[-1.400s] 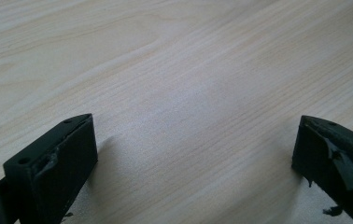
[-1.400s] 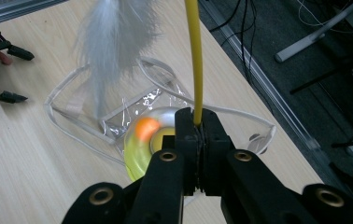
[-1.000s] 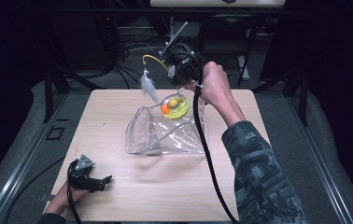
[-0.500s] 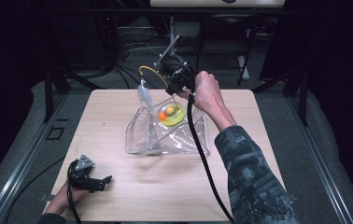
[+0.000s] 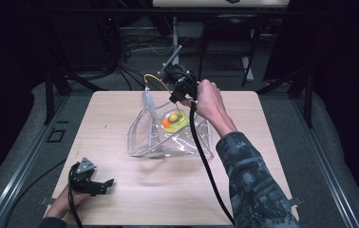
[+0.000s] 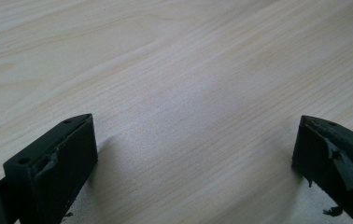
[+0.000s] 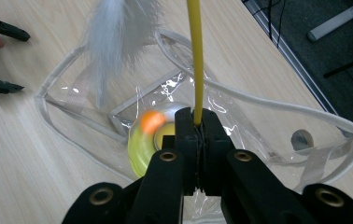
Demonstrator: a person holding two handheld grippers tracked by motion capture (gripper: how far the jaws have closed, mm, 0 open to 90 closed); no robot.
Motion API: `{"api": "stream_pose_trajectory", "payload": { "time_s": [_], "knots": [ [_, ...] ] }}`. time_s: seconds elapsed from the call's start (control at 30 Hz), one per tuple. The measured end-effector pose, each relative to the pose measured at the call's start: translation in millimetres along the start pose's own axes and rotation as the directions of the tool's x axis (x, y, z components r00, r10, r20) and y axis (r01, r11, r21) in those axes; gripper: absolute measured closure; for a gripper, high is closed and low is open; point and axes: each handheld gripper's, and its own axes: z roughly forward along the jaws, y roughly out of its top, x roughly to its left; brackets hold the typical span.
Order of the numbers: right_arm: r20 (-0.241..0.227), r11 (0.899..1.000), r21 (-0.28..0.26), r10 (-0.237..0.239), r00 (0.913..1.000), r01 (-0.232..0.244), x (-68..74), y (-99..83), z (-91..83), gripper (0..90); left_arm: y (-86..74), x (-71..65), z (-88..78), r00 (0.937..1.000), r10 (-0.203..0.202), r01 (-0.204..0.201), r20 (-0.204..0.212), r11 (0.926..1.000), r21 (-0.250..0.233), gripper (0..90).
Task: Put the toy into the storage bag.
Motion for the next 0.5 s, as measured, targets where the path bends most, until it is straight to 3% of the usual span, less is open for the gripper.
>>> {"api": "stream_pose_trajectory", "payload": {
  "time_s": [0.5],
  "knots": [
    [-0.014, 0.999, 0.045, 0.024, 0.9996, -0.024, -2.9, -18.3, 21.1, 88.3, 0.0, -0.1, 0.0, 1.0000, 0.000, 0.000, -0.001, 1.0000, 0.000, 0.0]
  ]
}}
